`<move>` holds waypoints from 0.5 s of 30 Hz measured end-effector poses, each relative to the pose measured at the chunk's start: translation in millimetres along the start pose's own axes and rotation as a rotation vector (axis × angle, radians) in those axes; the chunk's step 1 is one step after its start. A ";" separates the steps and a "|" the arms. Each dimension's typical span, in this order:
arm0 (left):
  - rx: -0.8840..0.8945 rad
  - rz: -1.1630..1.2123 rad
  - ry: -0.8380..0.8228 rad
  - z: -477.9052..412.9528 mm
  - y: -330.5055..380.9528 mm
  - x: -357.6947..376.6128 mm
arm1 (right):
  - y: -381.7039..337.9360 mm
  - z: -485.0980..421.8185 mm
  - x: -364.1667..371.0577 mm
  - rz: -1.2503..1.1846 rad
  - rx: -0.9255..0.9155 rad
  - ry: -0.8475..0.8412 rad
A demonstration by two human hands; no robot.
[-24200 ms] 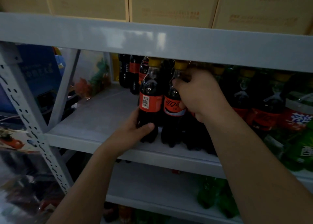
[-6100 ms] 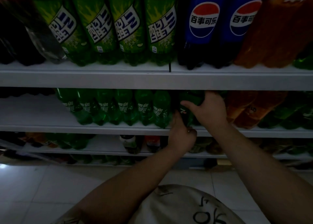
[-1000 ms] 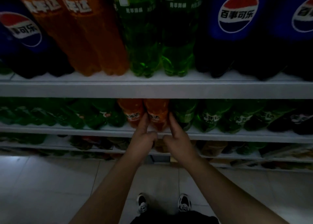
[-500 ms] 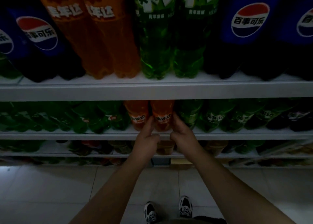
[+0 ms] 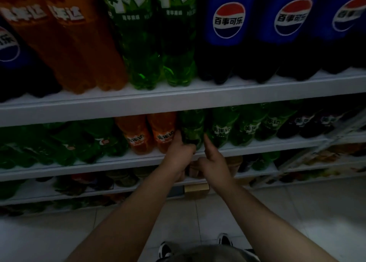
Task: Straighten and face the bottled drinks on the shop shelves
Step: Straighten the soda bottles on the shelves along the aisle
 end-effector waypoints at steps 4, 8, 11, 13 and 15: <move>0.013 0.003 -0.022 -2.4 -1.0 4.5 | -10.3 -3.5 -0.7 -0.001 -0.001 -0.143; -0.002 0.055 0.001 4.4 -10.5 13.0 | -21.1 -21.3 -10.3 -0.039 -0.011 -0.119; -0.019 0.107 0.084 10.0 -14.2 11.7 | -18.7 -24.3 -16.3 0.009 -0.020 -0.132; -0.002 0.076 0.125 6.8 -9.0 8.6 | -9.7 -20.4 -19.7 0.008 0.009 -0.134; 0.017 0.045 0.133 2.6 1.8 8.7 | -2.7 -16.0 -19.3 -0.013 0.026 -0.156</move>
Point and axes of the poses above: each hand's wrist, its own z-axis away from the middle knuckle, its own x-axis out of the palm, y = z × x, the point moved 5 cm from there along -z, towards the middle knuckle, and after that the axes turned 3 degrees about y, right-handed, at the moved point
